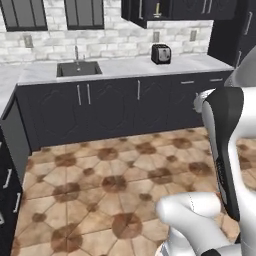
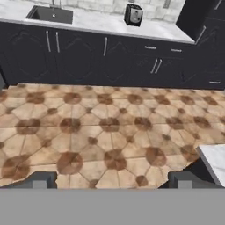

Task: Get the candle and the beer from the cabinet and move them to the dining counter.

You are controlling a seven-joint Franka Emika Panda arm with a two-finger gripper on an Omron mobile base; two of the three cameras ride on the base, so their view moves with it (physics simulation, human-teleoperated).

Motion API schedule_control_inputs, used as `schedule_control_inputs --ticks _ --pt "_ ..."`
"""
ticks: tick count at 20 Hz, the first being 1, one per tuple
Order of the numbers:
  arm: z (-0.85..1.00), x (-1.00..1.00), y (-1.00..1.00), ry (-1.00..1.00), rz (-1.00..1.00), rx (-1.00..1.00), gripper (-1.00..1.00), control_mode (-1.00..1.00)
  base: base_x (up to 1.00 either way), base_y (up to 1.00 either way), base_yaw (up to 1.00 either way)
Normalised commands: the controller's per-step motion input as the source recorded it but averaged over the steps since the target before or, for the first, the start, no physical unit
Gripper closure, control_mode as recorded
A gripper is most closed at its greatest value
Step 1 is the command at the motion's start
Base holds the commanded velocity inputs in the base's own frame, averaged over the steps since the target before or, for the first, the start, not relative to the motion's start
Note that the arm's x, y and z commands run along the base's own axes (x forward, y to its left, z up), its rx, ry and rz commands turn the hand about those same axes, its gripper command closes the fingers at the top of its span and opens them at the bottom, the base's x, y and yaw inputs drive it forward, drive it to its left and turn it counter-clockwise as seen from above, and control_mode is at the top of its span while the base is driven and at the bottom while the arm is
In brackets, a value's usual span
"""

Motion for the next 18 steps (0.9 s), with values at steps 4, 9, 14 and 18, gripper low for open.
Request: schedule_control_inputs --ticks 4,9,14,18 --pt "0.00 0.00 0.00 0.00 0.00 0.00 -1.00 1.00 1.00 0.25 0.00" --pt "0.00 0.00 0.00 0.00 0.00 0.00 -1.00 1.00 1.00 0.22 0.00" --pt "0.00 0.00 0.00 0.00 0.00 0.00 -1.00 1.00 1.00 0.21 0.01" --pt "0.00 0.00 0.00 0.00 0.00 0.00 -1.00 1.00 1.00 0.18 0.00"
